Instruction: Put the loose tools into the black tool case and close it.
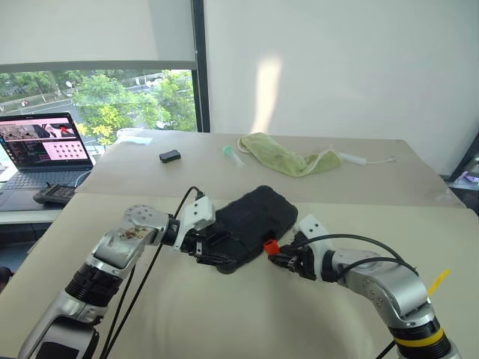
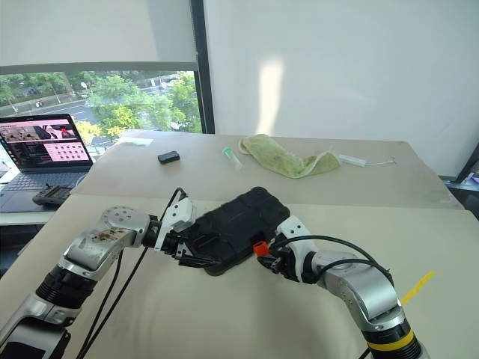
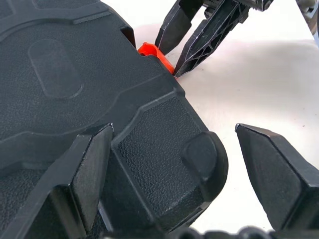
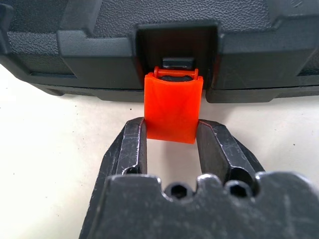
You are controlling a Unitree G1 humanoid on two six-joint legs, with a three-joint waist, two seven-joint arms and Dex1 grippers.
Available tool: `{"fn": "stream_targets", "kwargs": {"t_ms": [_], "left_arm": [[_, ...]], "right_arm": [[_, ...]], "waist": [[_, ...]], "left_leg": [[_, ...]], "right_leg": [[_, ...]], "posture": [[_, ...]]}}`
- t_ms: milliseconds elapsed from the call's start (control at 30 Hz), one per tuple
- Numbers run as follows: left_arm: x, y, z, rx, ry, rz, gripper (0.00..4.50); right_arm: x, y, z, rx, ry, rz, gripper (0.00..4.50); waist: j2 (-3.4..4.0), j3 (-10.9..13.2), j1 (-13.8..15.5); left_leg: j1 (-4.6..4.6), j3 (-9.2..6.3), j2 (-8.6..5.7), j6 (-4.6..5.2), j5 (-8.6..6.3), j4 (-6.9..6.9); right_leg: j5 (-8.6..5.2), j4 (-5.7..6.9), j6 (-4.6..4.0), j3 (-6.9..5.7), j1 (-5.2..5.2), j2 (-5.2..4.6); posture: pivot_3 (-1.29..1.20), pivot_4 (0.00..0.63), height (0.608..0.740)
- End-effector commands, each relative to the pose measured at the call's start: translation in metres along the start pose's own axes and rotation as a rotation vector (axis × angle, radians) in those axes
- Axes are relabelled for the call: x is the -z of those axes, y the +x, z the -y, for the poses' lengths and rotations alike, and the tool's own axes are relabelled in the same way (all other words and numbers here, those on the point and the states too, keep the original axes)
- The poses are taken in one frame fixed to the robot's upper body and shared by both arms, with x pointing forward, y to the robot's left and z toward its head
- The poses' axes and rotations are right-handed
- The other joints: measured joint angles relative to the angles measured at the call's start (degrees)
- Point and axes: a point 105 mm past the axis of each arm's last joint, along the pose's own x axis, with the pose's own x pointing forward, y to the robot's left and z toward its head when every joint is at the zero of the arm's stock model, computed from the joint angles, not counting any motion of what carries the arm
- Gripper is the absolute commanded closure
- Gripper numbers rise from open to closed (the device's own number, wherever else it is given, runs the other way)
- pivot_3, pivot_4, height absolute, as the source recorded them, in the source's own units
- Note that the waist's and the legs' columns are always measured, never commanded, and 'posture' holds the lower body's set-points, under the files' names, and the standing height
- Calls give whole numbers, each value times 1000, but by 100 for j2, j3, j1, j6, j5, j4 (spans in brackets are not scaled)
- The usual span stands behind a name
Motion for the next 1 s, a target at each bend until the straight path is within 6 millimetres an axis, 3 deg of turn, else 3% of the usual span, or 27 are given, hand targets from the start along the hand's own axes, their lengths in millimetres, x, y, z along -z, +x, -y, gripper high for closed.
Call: {"fn": "stream_targets", "kwargs": {"t_ms": [33, 400, 1000], "left_arm": [[5, 1, 0, -8, -8, -9, 267], [13, 0, 2, -2, -12, -42, 267], [14, 1, 6, 6, -8, -54, 267]], "right_arm": [[-17, -6, 3, 22, -25, 75, 3322], [-22, -12, 5, 19, -99, 124, 3322], [-26, -2, 15, -6, -121, 163, 3324]], "waist": [[0, 0, 0], [0, 0, -3], [0, 0, -21]], "left_leg": [[0, 0, 0, 0, 0, 0], [2, 0, 0, 0, 0, 0], [36, 0, 4, 2, -1, -3]], "right_leg": [[0, 0, 0, 0, 0, 0], [0, 2, 0, 1, 0, 0], [1, 3, -4, 4, 31, 1]], "posture": [[0, 150, 740], [0, 150, 740], [0, 150, 740]]}}
